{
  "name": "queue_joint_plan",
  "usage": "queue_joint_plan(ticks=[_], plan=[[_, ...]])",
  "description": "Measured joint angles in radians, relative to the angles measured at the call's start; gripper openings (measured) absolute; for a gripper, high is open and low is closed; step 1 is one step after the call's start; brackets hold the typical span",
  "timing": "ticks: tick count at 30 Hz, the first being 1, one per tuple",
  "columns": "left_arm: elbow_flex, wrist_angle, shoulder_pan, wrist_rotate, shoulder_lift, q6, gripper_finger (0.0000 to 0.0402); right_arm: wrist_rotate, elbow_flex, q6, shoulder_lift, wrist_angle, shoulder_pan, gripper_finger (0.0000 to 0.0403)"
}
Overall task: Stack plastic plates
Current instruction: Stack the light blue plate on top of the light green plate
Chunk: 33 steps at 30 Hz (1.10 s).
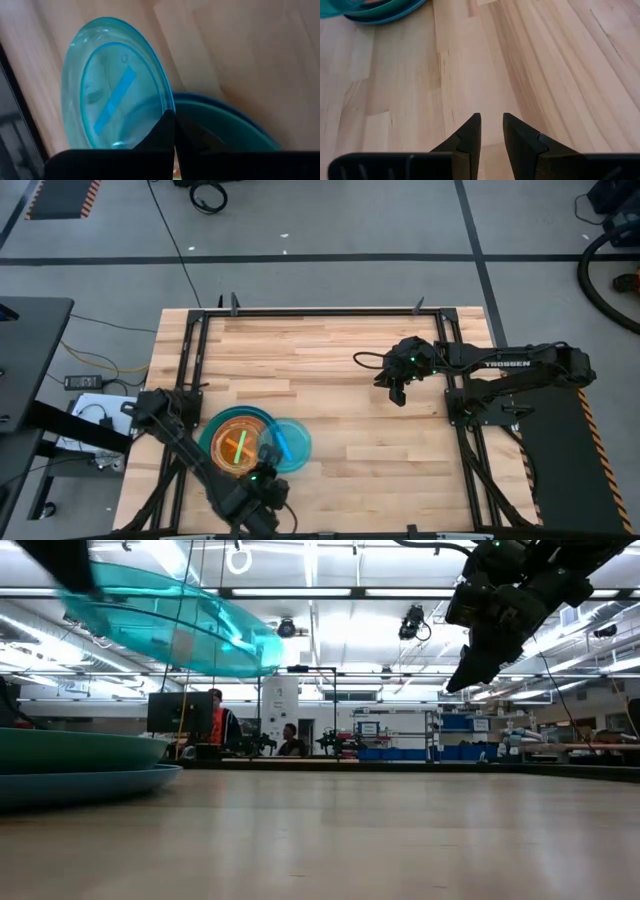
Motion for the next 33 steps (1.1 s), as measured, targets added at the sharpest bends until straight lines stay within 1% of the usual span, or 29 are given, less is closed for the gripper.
queue_joint_plan(ticks=[5,11,14,17,20,26,29,31,33], plan=[[0.0,-0.083,-0.076,0.007,0.0,-0.249,0.0007,0.0,0.0,0.0,0.0,0.001,0.0,0.0091],[0.0,-0.185,-0.161,0.093,0.0,-0.558,0.0007,0.0,0.0,0.001,0.0,0.006,0.0,0.0091],[-0.03,-0.192,-0.194,0.108,0.0,-0.653,0.0008,0.0,0.0,0.001,0.0,0.015,0.0,0.0091],[-0.085,-0.196,-0.22,0.157,0.0,-0.697,0.0008,0.0,0.0,0.0,0.0,0.023,0.0,0.0091],[-0.155,-0.192,-0.23,0.2,0.001,-0.707,0.0008,0.0,0.0,0.0,0.0,0.023,0.0,0.0091],[-0.255,-0.17,-0.217,0.194,0.001,-0.694,0.0008,0.0,0.0,0.0,0.0,0.023,-0.001,0.0091],[-0.291,-0.115,-0.213,0.179,0.001,-0.674,0.0008,0.0,0.0,0.0,0.0,0.023,-0.001,0.0091],[-0.305,-0.065,-0.213,0.16,0.001,-0.644,0.0008,0.0,0.0,0.002,0.0,0.023,-0.001,0.0091],[-0.307,-0.048,-0.213,0.145,0.002,-0.629,0.0008,0.0,0.0,0.013,0.0,0.023,-0.001,0.0091]])
